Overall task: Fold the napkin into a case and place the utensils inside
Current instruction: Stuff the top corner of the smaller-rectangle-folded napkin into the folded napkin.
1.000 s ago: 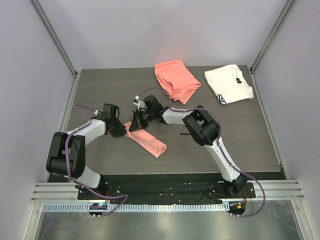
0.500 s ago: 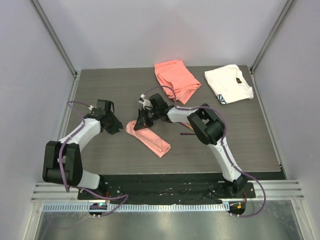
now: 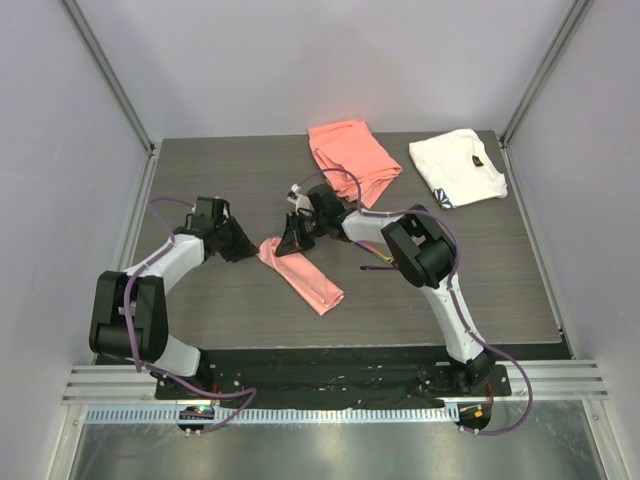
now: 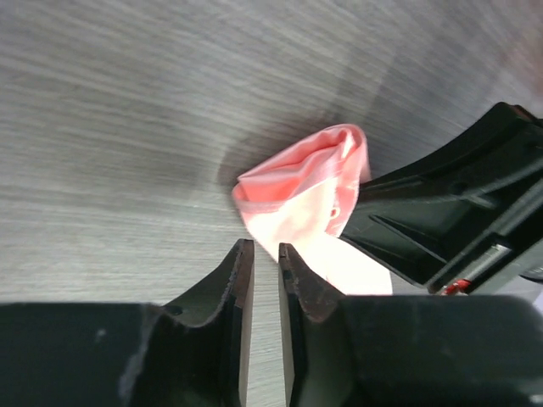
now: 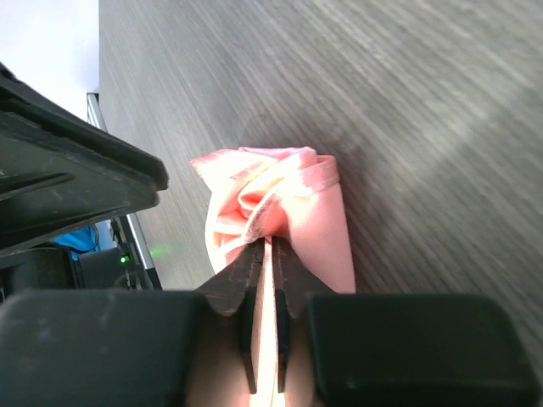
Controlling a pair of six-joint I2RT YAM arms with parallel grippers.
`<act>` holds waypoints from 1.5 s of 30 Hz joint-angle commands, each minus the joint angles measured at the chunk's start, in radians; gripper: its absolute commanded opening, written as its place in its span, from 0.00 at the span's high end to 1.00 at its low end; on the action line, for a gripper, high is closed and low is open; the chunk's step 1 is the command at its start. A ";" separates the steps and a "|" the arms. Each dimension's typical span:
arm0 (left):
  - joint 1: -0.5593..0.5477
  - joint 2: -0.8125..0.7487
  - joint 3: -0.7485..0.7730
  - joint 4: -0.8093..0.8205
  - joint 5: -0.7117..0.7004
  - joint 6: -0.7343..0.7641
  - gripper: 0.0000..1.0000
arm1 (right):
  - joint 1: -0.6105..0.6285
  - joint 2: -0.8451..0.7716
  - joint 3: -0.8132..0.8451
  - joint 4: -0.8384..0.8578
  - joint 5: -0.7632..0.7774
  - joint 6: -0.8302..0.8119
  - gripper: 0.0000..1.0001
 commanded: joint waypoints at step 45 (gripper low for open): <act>-0.220 0.326 0.450 -0.263 -0.228 0.072 1.00 | -0.040 -0.068 0.058 -0.010 0.027 -0.010 0.99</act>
